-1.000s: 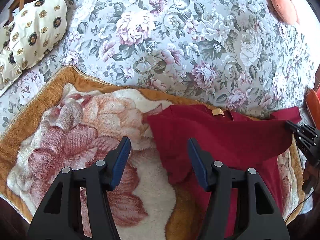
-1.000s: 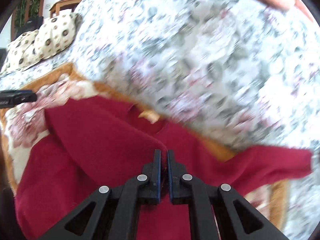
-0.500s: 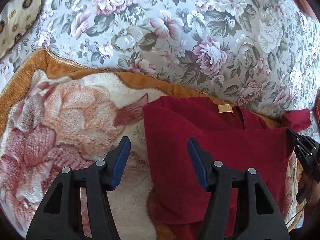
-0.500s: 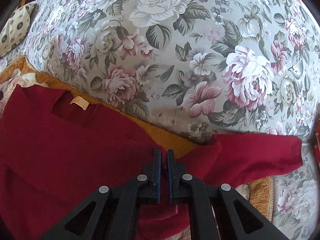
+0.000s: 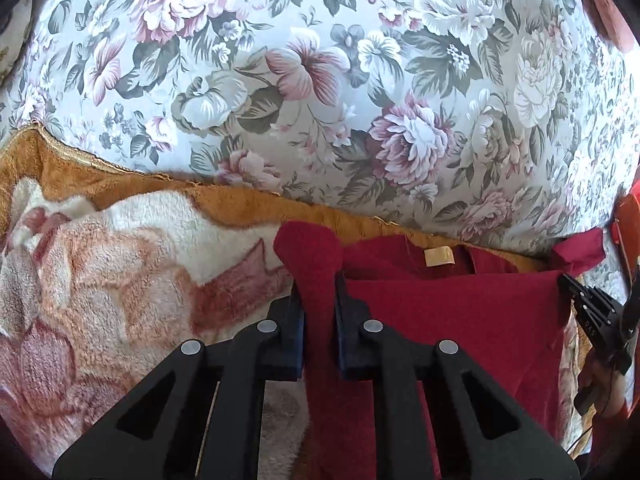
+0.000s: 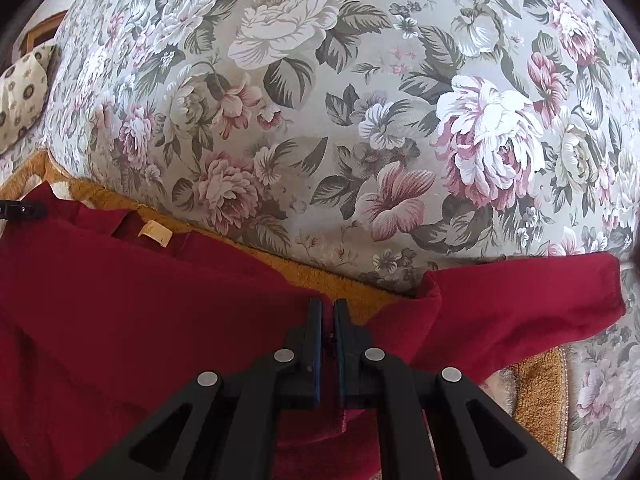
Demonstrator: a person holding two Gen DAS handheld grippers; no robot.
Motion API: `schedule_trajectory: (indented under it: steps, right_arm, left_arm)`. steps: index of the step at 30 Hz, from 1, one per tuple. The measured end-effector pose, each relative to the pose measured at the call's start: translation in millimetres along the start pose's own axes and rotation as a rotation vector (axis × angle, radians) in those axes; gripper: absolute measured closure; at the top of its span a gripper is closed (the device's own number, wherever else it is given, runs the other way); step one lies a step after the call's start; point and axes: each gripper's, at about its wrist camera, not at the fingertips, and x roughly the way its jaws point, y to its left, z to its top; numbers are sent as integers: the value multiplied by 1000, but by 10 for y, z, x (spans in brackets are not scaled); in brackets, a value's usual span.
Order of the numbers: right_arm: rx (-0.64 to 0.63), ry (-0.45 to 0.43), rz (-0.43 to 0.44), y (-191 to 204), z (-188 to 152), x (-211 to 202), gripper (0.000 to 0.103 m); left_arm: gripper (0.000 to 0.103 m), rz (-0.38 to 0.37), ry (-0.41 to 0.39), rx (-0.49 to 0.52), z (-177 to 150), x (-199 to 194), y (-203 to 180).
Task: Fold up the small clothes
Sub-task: 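Fold the held sleeve across the chest and open the right tool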
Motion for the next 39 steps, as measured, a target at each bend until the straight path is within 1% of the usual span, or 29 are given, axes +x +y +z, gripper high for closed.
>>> schedule_trajectory:
  steps: [2,3,4,5,7,9,10,12,13,14,16,19,20,21,22,23,24,26,28,29,30,31,33,34,35,37,39]
  right_arm:
    - [4,35,-3,57,-58,161,98]
    - [-3,64,-1,103,-100,274,98]
    - [-17,94,-2,165,-148,394,98]
    - [-31,103,-10,205,-173,451,98]
    - [-66,94,-35,256,-156,424,98]
    - [-32,123,-1,222,-112,298,96]
    - [2,123,33,195,-105,195,94]
    - [55,124,161,224,-135,-82,93]
    - [70,134,255,293,-172,-202,93]
    - [85,145,368,408,-222,-320,93]
    - [96,149,512,704,-338,-492,93]
    - [61,163,609,1224,-466,-577,93]
    - [37,168,618,1391,-491,-591,93]
    - [13,168,609,1545,-510,-598,93]
    - [0,164,600,1641,-527,-607,93]
    - [-5,162,597,1754,-560,-625,93]
    - [-2,167,593,1837,-606,-622,93]
    - [-15,199,569,1969,-725,-591,93]
    - [-37,197,541,2075,-849,-584,93]
    - [-48,179,533,2083,-870,-623,93]
    - [-55,188,537,2074,-871,-665,93]
    - [-51,196,547,2031,-860,-720,93]
    - [-44,178,547,1872,-850,-834,93]
    - [-49,161,522,1770,-849,-899,93]
    - [-56,139,475,1655,-855,-969,93]
    - [-61,113,396,1415,-894,-1058,93]
    - [-62,125,318,1174,-965,-1060,93]
  left_arm:
    - [93,15,28,14,-46,126,48]
    - [92,32,61,8,-86,235,101]
    - [92,37,74,-10,-108,295,156]
    - [92,16,71,-38,-116,316,216]
    - [92,-37,63,-84,-94,286,305]
    - [89,-38,76,-94,-76,213,327]
    - [89,-39,79,-87,-78,149,317]
    - [88,-24,68,-46,-118,-51,251]
    - [88,-9,63,-27,-153,-149,217]
    - [88,-6,63,-11,-203,-242,181]
    - [88,-7,70,2,-355,-428,139]
    - [88,-23,93,8,-638,-641,87]
    - [84,-27,98,10,-739,-696,68]
    - [77,-32,107,15,-856,-727,-2]
    - [73,-45,111,13,-954,-760,-33]
    - [66,-61,117,8,-1053,-775,-72]
    - [65,-68,132,2,-1166,-769,-106]
    - [64,-48,153,9,-1347,-715,-172]
    - [64,26,196,35,-1514,-572,-220]
    - [64,41,187,36,-1564,-556,-225]
    - [64,49,160,45,-1582,-594,-251]
    - [64,63,166,56,-1579,-615,-287]
    - [65,76,169,61,-1537,-690,-342]
    - [65,71,162,65,-1510,-734,-367]
    - [65,63,151,75,-1478,-780,-399]
    - [65,62,108,102,-1404,-909,-501]
    - [64,47,75,124,-1345,-975,-615]
